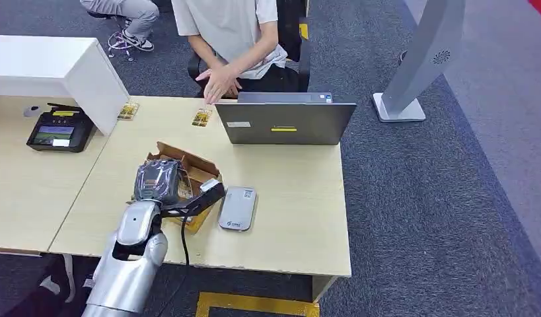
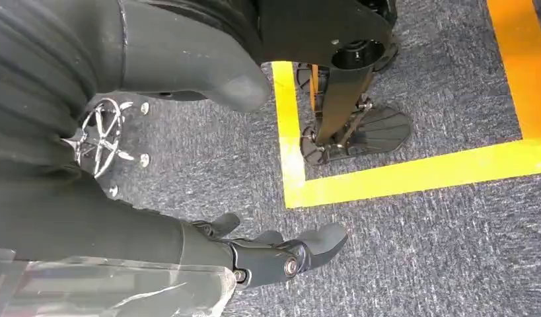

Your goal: Pass the card to the sensor for recognition and then transmit it.

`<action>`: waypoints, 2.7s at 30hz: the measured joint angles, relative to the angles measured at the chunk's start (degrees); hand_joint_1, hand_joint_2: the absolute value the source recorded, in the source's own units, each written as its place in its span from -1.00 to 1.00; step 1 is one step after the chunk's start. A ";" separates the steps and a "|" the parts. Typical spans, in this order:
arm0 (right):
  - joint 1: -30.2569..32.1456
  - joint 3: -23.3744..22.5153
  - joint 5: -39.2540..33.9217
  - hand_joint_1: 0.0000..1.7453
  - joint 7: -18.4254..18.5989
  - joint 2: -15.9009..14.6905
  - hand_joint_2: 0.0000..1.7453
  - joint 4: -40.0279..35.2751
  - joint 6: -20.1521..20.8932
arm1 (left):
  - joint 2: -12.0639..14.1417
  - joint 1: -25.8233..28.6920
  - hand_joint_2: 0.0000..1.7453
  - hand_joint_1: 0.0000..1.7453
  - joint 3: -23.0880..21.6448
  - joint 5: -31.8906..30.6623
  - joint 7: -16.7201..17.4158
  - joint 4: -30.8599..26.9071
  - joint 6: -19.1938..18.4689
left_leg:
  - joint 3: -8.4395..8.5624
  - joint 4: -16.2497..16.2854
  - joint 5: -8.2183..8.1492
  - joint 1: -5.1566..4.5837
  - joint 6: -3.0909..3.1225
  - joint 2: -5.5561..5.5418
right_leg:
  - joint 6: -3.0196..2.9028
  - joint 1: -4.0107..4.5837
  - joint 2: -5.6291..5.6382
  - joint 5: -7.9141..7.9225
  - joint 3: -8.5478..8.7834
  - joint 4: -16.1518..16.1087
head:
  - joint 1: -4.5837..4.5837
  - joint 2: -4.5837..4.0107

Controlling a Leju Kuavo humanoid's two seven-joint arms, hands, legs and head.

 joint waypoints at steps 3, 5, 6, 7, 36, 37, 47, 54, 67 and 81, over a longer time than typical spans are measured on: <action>-0.01 0.00 0.53 -1.00 0.00 0.00 1.00 0.00 0.02 | 0.02 -0.94 1.00 1.00 0.02 0.00 0.35 0.02 0.09 | 0.00 0.00 0.00 0.00 0.00 -0.01 | 0.00 0.00 -0.01 0.00 -0.01 0.00 | 0.00 0.00; -0.01 0.00 1.24 -1.00 -0.02 0.00 1.00 0.00 0.26 | 0.37 -2.87 1.00 1.00 0.02 0.00 2.16 0.22 0.44 | 0.00 0.01 0.01 0.01 0.00 -0.01 | 0.00 0.00 -0.01 0.00 -0.02 0.00 | 0.00 0.00; -0.01 0.09 1.59 -1.00 -0.11 0.00 1.00 0.00 0.42 | 0.79 -4.58 1.00 1.00 0.00 0.00 3.27 0.63 0.72 | -0.01 0.01 0.01 0.02 0.00 -0.02 | -0.01 0.01 -0.02 0.01 -0.02 0.00 | 0.00 0.00; -0.03 0.20 1.99 -1.00 -0.24 0.00 1.00 0.00 0.63 | 1.16 -6.33 1.00 1.00 -0.02 0.00 4.29 0.99 1.05 | 0.01 0.01 0.02 0.02 -0.01 -0.02 | -0.03 0.02 -0.02 0.03 -0.02 0.00 | 0.02 0.00; -1.72 2.47 6.62 -1.00 0.52 0.00 1.00 0.39 1.46 | 10.95 -38.02 1.00 1.00 -10.56 -0.07 16.28 21.53 0.90 | -0.01 0.01 0.14 0.03 -0.05 0.04 | -0.10 0.06 0.03 0.12 -0.06 0.07 | 0.00 0.00; -1.74 2.47 6.62 -1.00 0.55 0.00 1.00 0.39 1.46 | 10.97 -38.07 1.00 1.00 -10.56 -0.07 16.28 21.68 0.90 | -0.01 0.01 0.14 0.03 -0.05 0.04 | -0.10 0.06 0.03 0.12 -0.07 0.07 | 0.00 0.00; -1.80 2.49 6.62 -1.00 0.61 0.00 1.00 0.46 1.46 | 11.04 -38.15 1.00 1.00 -10.58 -0.07 16.28 22.67 0.90 | -0.01 0.02 0.15 0.02 -0.05 0.03 | -0.09 0.06 0.02 0.12 -0.06 0.07 | 0.02 0.00; -1.80 2.49 6.62 -1.00 0.59 0.00 1.00 0.55 1.46 | 11.04 -38.17 1.00 1.00 -10.58 -0.07 16.30 22.95 0.92 | -0.01 0.01 0.14 0.03 -0.05 0.04 | -0.10 0.06 0.02 0.12 -0.07 0.07 | 0.00 0.00; -1.64 2.47 6.49 -1.00 0.33 0.00 1.00 0.55 1.01 | 12.15 -36.24 1.00 1.00 -8.85 -0.02 15.32 22.97 0.64 | -0.01 0.00 0.13 0.03 -0.06 0.17 | -0.10 0.06 0.16 0.12 -0.09 0.08 | 0.00 0.00; -1.64 2.47 6.49 -1.00 0.31 -0.07 1.00 0.55 0.87 | 13.00 -35.04 1.00 1.00 -7.54 -0.04 15.26 22.99 0.42 | -0.04 0.00 0.13 0.03 -0.06 0.13 | -0.10 0.06 0.12 0.12 -0.10 0.08 | 0.00 0.00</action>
